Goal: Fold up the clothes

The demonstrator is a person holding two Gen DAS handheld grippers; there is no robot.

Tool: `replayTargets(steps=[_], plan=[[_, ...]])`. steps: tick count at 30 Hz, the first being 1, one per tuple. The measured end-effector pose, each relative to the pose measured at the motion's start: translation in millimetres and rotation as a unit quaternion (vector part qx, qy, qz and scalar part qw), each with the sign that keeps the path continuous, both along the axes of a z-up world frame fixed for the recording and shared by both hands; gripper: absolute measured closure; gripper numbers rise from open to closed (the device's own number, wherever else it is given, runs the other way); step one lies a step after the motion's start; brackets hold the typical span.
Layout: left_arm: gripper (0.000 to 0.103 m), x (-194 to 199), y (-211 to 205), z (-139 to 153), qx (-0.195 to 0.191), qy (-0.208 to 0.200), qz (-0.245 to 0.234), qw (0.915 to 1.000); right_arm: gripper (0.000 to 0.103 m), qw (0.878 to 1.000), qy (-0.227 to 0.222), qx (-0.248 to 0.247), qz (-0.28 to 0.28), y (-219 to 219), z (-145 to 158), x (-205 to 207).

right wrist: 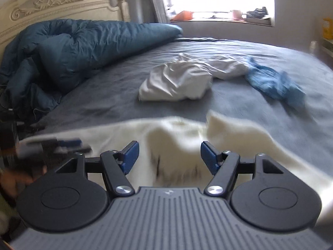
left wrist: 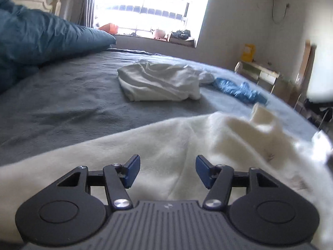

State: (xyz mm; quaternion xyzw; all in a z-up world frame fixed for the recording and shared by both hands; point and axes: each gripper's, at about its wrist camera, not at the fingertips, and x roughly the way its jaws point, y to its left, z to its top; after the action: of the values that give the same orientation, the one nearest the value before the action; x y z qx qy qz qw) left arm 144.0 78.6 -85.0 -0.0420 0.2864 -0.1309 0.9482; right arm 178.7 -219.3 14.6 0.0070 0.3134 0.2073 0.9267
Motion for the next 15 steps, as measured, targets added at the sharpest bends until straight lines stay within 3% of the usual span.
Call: replayTargets(steps=[4,10,15], plan=[[0.042,3,-8,-22,0.023,-0.002,-0.004,0.9997,0.038,0.999,0.033,-0.013,0.040,24,-18,83],[0.042,6,13,-29,-0.046,0.010,-0.008,0.9989,0.038,0.987,0.121,-0.009,0.106,53,-62,190],[0.042,12,25,-26,-0.075,0.015,-0.001,0.9970,0.038,0.968,0.166,-0.025,0.188,89,-85,226]])
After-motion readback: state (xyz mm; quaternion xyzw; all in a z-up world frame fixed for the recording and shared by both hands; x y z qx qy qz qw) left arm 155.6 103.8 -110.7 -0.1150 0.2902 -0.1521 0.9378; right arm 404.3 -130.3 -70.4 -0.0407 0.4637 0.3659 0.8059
